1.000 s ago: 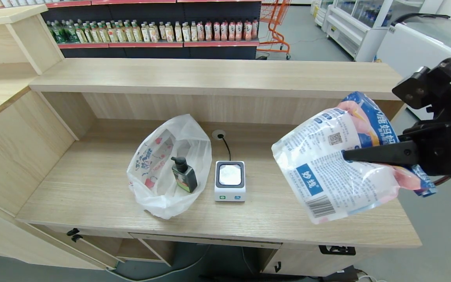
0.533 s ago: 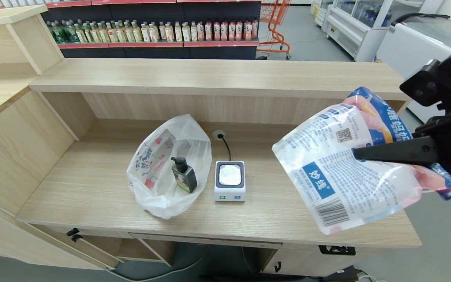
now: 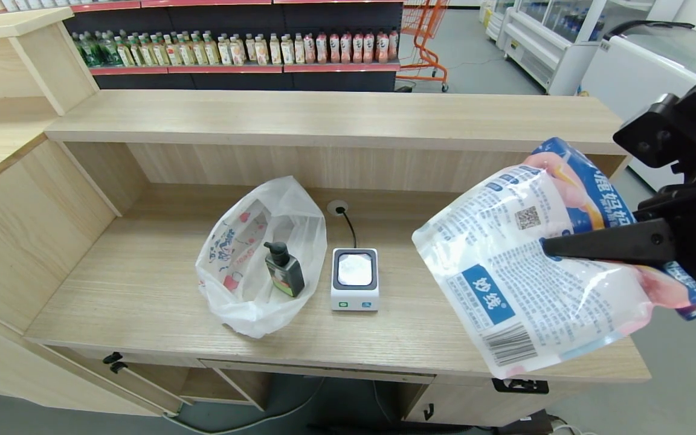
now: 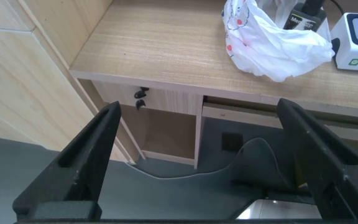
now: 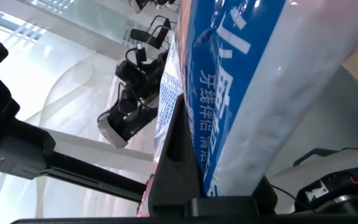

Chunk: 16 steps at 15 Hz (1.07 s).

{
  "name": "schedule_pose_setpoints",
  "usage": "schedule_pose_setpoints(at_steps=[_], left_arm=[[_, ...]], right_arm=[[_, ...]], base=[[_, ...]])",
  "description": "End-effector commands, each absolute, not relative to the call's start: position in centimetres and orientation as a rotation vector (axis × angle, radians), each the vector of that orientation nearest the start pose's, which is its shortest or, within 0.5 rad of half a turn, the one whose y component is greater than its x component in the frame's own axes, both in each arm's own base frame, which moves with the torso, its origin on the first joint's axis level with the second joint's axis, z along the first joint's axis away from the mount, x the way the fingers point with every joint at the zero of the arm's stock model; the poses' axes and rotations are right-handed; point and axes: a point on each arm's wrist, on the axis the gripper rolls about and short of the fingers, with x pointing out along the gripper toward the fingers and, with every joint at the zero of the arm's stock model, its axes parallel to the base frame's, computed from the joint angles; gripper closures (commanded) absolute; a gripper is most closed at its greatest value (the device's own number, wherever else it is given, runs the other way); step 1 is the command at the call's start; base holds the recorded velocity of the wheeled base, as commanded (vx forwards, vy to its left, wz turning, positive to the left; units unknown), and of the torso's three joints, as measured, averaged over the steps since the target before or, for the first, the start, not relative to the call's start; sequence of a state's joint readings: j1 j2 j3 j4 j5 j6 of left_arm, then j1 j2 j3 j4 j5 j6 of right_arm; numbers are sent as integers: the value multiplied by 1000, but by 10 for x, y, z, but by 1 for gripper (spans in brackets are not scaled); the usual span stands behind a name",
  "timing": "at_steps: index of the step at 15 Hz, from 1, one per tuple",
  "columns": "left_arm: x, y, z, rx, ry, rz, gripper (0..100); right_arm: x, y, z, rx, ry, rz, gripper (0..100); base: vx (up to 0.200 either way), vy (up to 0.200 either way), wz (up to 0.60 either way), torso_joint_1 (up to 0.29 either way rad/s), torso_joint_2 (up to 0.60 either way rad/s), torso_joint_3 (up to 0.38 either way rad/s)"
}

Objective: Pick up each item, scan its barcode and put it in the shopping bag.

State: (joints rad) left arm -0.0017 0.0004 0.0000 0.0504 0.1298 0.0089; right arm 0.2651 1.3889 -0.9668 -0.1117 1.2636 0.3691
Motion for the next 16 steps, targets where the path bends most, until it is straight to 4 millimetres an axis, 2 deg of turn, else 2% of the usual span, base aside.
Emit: schedule_pose_setpoints(at_steps=[1, 7, 10, 12, 13, 15, 16], left_arm=[[-23, 3, 70, 13, 51, 129, 0], [-23, 3, 70, 13, 51, 129, 0], [-23, 3, 70, 13, 51, 129, 0], [-23, 3, 70, 13, 51, 129, 0], [-23, 3, 70, 13, 51, 129, 0], [-23, 3, 70, 13, 51, 129, 0], [-23, 3, 70, 12, 51, 130, 0]], right_arm=[[206, 79, 263, 455, 582, 1450, 100], [207, 79, 262, 448, 575, 1453, 100], [207, 80, 254, 389, 531, 1456, 100], [210, 79, 240, 212, 380, 1413, 100], [213, 76, 231, 39, 262, 1338, 100], [221, 58, 221, -205, 143, 1178, 100], [223, 43, 212, -313, 123, 1084, 100]], base=[[0, 0, 0, 0, 0, 0], [0, 0, 0, 0, 0, 0], [0, 0, 0, 0, 0, 0], [0, 0, 0, 0, 0, 0], [0, 0, 0, 0, 0, 0], [0, 0, 0, 0, 0, 0], [0, 0, 0, 0, 0, 0]])
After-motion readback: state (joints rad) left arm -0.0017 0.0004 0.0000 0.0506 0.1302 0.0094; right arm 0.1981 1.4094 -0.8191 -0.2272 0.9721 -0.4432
